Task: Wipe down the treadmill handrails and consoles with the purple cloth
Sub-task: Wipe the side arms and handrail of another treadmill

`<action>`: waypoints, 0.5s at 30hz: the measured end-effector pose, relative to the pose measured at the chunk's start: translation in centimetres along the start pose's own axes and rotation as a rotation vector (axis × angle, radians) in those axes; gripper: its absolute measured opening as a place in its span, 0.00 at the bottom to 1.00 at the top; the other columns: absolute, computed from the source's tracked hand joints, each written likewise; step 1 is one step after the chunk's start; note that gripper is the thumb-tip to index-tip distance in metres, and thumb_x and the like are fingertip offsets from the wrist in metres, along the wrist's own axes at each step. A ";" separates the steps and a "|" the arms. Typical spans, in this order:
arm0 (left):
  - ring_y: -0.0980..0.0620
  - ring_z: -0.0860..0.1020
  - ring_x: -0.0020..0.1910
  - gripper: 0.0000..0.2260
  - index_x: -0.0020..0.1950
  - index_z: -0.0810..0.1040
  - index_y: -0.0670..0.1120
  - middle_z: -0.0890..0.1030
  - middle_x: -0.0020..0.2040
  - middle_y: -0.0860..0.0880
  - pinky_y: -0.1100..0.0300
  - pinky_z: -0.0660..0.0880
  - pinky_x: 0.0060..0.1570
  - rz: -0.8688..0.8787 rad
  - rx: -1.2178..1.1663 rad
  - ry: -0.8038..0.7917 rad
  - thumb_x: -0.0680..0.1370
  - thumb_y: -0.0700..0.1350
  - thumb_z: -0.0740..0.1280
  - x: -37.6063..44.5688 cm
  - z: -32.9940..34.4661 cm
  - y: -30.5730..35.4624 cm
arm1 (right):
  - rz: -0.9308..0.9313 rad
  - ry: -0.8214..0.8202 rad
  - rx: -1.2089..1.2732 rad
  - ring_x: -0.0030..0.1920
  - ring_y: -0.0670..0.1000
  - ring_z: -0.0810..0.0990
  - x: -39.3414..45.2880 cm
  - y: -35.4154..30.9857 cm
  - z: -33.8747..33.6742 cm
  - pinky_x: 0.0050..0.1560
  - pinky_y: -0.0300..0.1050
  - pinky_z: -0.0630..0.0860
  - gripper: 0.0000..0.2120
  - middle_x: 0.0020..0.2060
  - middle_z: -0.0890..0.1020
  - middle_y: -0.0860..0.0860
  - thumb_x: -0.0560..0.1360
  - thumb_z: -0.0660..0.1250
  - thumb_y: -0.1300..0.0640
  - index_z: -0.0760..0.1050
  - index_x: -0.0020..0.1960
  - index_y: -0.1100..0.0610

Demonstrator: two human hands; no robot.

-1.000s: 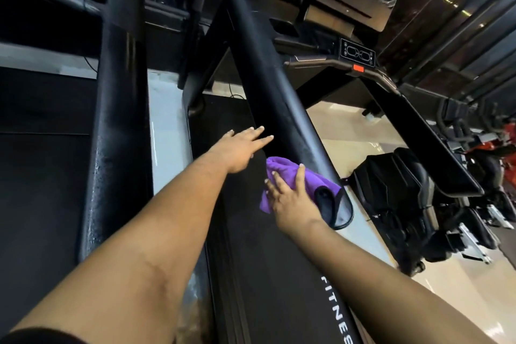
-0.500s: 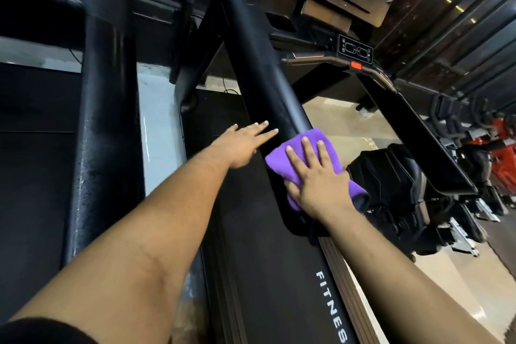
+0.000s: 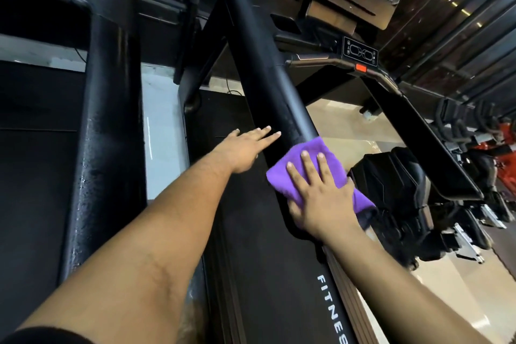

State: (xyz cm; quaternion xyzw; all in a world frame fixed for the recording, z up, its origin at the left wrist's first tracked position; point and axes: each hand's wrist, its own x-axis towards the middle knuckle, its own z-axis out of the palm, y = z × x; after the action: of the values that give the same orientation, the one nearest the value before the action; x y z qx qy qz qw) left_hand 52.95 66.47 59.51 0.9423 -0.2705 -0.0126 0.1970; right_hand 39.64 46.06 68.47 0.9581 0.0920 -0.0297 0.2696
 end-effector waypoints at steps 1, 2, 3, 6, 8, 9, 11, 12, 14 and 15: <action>0.52 0.51 0.83 0.38 0.83 0.41 0.61 0.46 0.85 0.53 0.38 0.56 0.78 0.003 0.005 0.002 0.83 0.37 0.60 0.1 0.1 -0.1 | -0.013 0.031 -0.033 0.83 0.58 0.44 -1.9 0.0 0.5 0.66 0.75 0.62 0.38 0.84 0.45 0.51 0.77 0.57 0.36 0.48 0.83 0.42; 0.52 0.51 0.83 0.38 0.83 0.42 0.61 0.46 0.85 0.53 0.39 0.56 0.78 0.005 0.004 0.008 0.83 0.37 0.59 0.2 0.1 -0.3 | -0.026 0.042 -0.054 0.83 0.59 0.45 -2.8 0.1 0.9 0.66 0.77 0.61 0.38 0.84 0.46 0.51 0.76 0.58 0.36 0.49 0.83 0.42; 0.52 0.51 0.83 0.38 0.83 0.42 0.61 0.47 0.85 0.53 0.39 0.56 0.78 0.006 0.001 0.017 0.83 0.37 0.59 0.3 0.0 -0.4 | -0.040 0.032 -0.068 0.82 0.59 0.42 -2.4 0.1 0.9 0.65 0.79 0.58 0.38 0.84 0.44 0.51 0.77 0.58 0.37 0.48 0.83 0.42; 0.53 0.51 0.83 0.38 0.83 0.42 0.62 0.47 0.85 0.53 0.39 0.57 0.78 0.002 0.018 0.022 0.83 0.37 0.60 0.3 -0.2 -0.7 | -0.107 -0.033 -0.199 0.81 0.63 0.34 2.3 -2.6 0.2 0.63 0.86 0.49 0.35 0.82 0.36 0.54 0.82 0.53 0.40 0.43 0.83 0.47; 0.53 0.51 0.83 0.38 0.83 0.43 0.61 0.47 0.85 0.53 0.40 0.57 0.78 -0.004 0.016 0.015 0.83 0.38 0.60 0.3 0.1 -0.9 | -0.172 -0.098 -0.383 0.79 0.66 0.32 4.4 -5.1 -0.3 0.60 0.89 0.47 0.31 0.82 0.37 0.58 0.85 0.49 0.46 0.44 0.84 0.53; 0.53 0.51 0.83 0.37 0.83 0.44 0.61 0.47 0.85 0.54 0.39 0.57 0.78 -0.011 0.025 0.016 0.83 0.38 0.60 0.3 0.1 -1.1 | -0.202 -0.117 -0.450 0.79 0.67 0.31 4.8 -5.8 0.0 0.60 0.90 0.46 0.30 0.82 0.37 0.59 0.85 0.47 0.48 0.44 0.84 0.56; 0.53 0.51 0.83 0.37 0.84 0.45 0.61 0.47 0.85 0.54 0.39 0.57 0.78 -0.019 0.035 0.002 0.83 0.38 0.60 0.2 0.1 -1.5 | -0.284 -0.151 -0.505 0.80 0.65 0.31 4.3 -5.5 0.0 0.62 0.89 0.43 0.31 0.82 0.38 0.59 0.85 0.46 0.47 0.43 0.84 0.56; 0.53 0.51 0.83 0.37 0.83 0.45 0.61 0.46 0.85 0.54 0.39 0.57 0.78 -0.022 0.034 -0.011 0.83 0.38 0.60 0.2 0.2 -1.6 | -0.305 -0.157 -0.473 0.80 0.62 0.31 3.5 -4.7 -0.2 0.63 0.87 0.41 0.32 0.82 0.38 0.57 0.85 0.48 0.44 0.44 0.84 0.54; 0.52 0.51 0.83 0.37 0.83 0.45 0.61 0.46 0.85 0.53 0.39 0.57 0.78 -0.023 0.032 -0.010 0.83 0.37 0.60 0.2 0.5 -1.8 | -0.235 -0.126 -0.284 0.81 0.56 0.31 1.5 -2.1 -0.3 0.67 0.83 0.39 0.34 0.82 0.37 0.50 0.83 0.51 0.39 0.44 0.84 0.47; 0.52 0.50 0.83 0.37 0.84 0.45 0.61 0.45 0.85 0.53 0.39 0.57 0.78 -0.024 0.023 0.002 0.83 0.37 0.60 0.5 0.5 -1.8 | -0.178 -0.097 -0.173 0.81 0.54 0.32 0.8 -0.6 -0.4 0.68 0.82 0.41 0.35 0.82 0.36 0.48 0.81 0.53 0.37 0.44 0.83 0.43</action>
State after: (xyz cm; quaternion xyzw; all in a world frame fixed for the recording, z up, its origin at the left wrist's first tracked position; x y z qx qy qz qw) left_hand 54.20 67.43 58.46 0.9476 -0.2592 -0.0112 0.1863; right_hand 40.28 46.96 68.43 0.9168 0.1658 -0.0917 0.3515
